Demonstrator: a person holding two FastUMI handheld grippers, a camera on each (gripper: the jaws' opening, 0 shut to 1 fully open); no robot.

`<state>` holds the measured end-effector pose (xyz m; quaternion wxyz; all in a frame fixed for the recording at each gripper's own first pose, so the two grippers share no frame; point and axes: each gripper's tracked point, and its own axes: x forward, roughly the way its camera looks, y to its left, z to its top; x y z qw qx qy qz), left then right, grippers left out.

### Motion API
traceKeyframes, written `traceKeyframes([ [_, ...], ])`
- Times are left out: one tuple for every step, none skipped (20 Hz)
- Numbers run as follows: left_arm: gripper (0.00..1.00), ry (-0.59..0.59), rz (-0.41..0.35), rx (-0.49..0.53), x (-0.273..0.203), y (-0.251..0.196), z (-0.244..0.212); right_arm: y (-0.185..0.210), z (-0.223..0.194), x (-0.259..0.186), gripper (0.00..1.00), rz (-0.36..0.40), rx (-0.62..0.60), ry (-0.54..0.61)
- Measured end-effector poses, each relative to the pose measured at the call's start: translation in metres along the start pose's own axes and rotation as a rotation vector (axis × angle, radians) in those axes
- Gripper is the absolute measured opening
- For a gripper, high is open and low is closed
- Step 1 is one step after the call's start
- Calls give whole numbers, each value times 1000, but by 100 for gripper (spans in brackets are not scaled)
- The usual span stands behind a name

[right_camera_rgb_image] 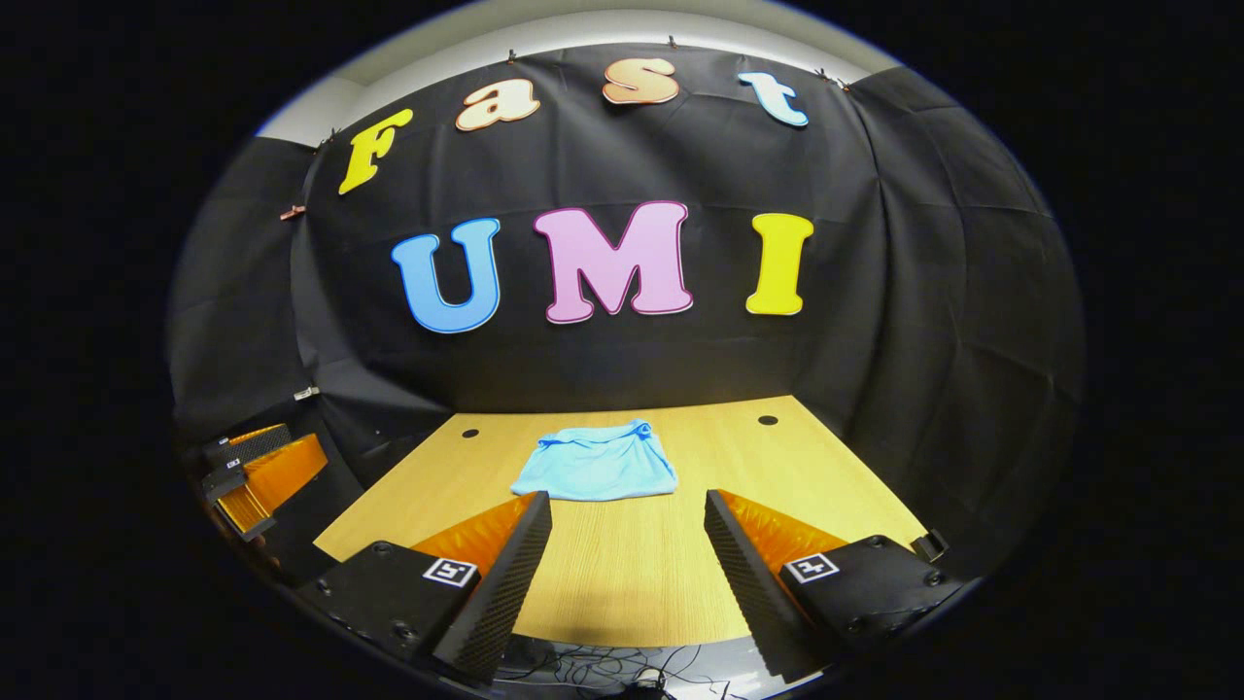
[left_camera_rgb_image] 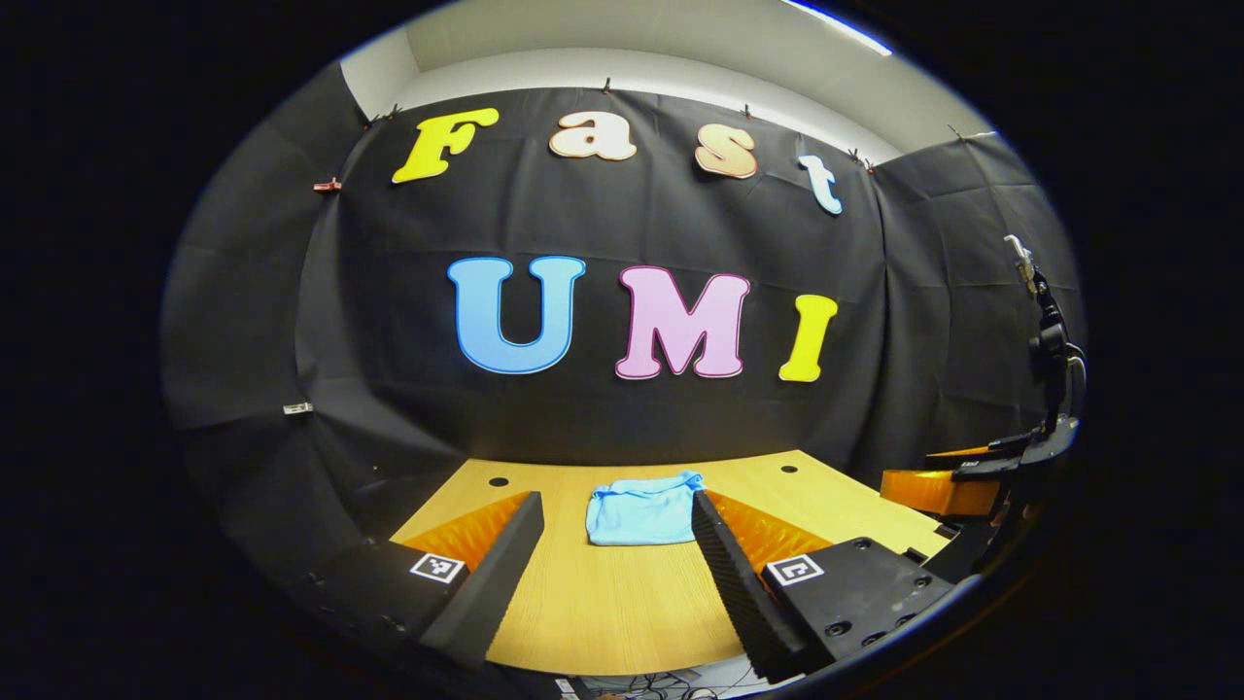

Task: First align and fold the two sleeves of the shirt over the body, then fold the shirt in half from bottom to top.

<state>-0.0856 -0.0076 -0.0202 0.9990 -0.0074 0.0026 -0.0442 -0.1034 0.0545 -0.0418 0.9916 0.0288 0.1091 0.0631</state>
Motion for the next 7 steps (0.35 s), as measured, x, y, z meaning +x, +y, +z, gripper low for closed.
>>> traceKeyframes([
  [97,1,-2,-2,1,0,-1,2,-1,-1,99,3,-3,3],
  [97,3,-3,-6,3,0,-1,3,0,1,98,2,-7,4],
  [97,3,-5,-9,4,1,-2,3,0,1,98,2,-13,3],
  [97,4,-7,-11,4,2,-2,2,0,1,99,-3,-19,4],
  [97,6,-7,-10,5,3,-3,0,-1,3,98,-12,-25,6],
  [97,6,-6,-10,6,5,-3,-1,-1,3,98,-17,-27,6],
  [97,0,0,-11,7,7,-2,-1,-1,4,98,-20,-23,8],
])
